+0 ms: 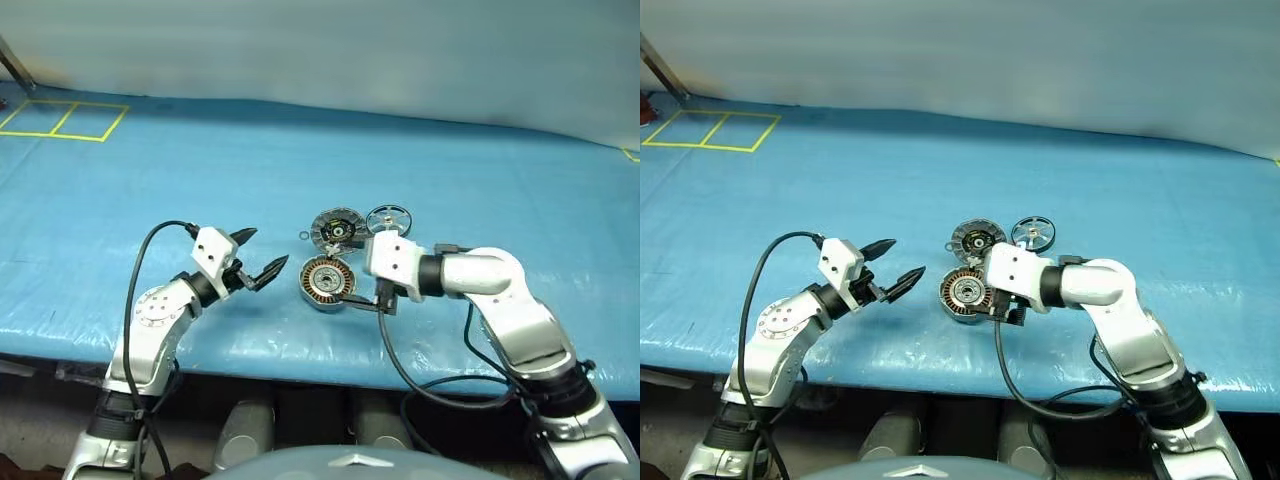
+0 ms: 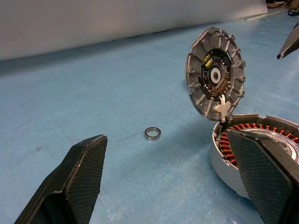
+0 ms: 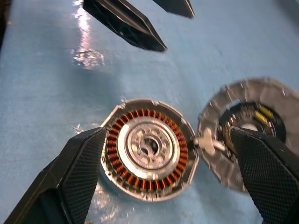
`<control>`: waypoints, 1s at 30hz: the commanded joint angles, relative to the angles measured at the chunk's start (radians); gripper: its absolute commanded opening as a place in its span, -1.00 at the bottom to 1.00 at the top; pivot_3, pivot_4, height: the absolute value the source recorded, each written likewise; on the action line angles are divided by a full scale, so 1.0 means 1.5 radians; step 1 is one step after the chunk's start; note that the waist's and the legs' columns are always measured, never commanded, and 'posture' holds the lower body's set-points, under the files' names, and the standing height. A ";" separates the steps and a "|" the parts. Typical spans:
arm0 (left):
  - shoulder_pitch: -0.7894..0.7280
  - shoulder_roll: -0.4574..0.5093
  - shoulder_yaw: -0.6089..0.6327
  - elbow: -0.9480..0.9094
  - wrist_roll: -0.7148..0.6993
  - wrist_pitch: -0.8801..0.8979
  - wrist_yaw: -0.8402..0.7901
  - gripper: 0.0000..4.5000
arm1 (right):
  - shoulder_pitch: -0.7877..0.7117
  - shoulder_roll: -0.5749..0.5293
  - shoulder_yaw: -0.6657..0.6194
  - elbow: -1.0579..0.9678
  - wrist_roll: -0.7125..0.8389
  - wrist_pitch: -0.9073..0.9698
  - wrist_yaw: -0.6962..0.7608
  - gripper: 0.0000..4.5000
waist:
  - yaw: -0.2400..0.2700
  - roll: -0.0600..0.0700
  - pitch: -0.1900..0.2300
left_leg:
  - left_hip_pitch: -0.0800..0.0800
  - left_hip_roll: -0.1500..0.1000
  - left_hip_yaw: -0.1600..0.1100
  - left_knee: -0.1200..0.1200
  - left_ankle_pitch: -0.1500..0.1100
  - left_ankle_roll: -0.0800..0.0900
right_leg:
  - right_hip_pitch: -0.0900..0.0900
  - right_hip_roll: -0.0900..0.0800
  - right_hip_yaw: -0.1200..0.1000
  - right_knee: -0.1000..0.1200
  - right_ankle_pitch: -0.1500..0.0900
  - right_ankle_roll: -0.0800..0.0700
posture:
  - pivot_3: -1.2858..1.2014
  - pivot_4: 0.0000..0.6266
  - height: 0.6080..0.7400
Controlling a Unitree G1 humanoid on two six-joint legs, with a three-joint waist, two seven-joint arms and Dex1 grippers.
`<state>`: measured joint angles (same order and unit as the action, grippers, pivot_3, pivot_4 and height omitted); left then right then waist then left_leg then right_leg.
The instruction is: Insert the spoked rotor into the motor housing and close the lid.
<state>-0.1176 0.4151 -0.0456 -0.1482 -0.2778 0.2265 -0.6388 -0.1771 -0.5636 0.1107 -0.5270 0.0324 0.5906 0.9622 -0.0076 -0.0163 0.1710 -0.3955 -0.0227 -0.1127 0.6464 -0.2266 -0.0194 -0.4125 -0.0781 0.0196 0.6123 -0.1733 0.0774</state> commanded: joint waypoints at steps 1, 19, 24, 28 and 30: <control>-0.048 -0.010 0.008 0.039 0.014 -0.031 0.007 1.00 | 0.077 -0.018 -0.062 -0.028 0.026 0.013 -0.033 0.99 | -0.001 0.000 0.000 | 0.000 0.000 0.000 0.000 0.000 0.000 | 0.000 0.000 0.000 0.000 0.000 0.000 | 0.03 -0.52 1.00; -0.272 -0.078 -0.079 0.427 0.125 -0.058 -0.030 1.00 | 0.231 -0.017 -0.155 -0.041 0.111 0.035 -0.146 0.99 | -0.003 0.001 0.000 | 0.000 0.000 0.001 0.000 0.000 0.000 | 0.000 0.000 0.000 0.000 0.000 0.001 | 0.03 -0.52 1.00; -0.296 -0.099 -0.087 0.441 0.142 -0.073 -0.026 1.00 | 0.237 -0.026 -0.153 -0.042 0.121 0.035 -0.158 0.99 | -0.002 0.000 0.000 | 0.000 0.000 0.001 0.000 0.000 0.000 | 0.000 0.000 0.000 0.000 0.000 0.001 | 0.03 -0.52 1.00; -0.307 -0.115 -0.092 0.470 0.157 -0.080 -0.025 1.00 | 0.233 -0.032 -0.148 -0.040 0.125 0.035 -0.164 0.99 | -0.002 0.000 0.000 | 0.000 0.000 0.000 0.000 0.000 0.000 | 0.000 0.000 0.000 0.000 0.001 0.001 | 0.03 -0.52 1.00; -0.315 -0.125 -0.095 0.493 0.161 -0.084 -0.027 1.00 | 0.227 -0.036 -0.143 -0.039 0.126 0.036 -0.167 0.99 | -0.003 0.001 0.000 | 0.000 0.000 0.001 0.000 0.000 0.000 | 0.000 0.000 0.000 0.000 0.001 0.001 | 0.03 -0.52 1.00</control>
<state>-0.5655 0.2374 -0.1857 0.5819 -0.0448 0.1213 -0.6775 0.1788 -0.6095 -0.0953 -0.5588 0.2084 0.6552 0.7182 -0.0116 -0.0155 0.1708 -0.3956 -0.0232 -0.1119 0.6473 -0.2265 -0.0191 -0.4117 -0.0784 0.0200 0.6118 -0.1724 0.0795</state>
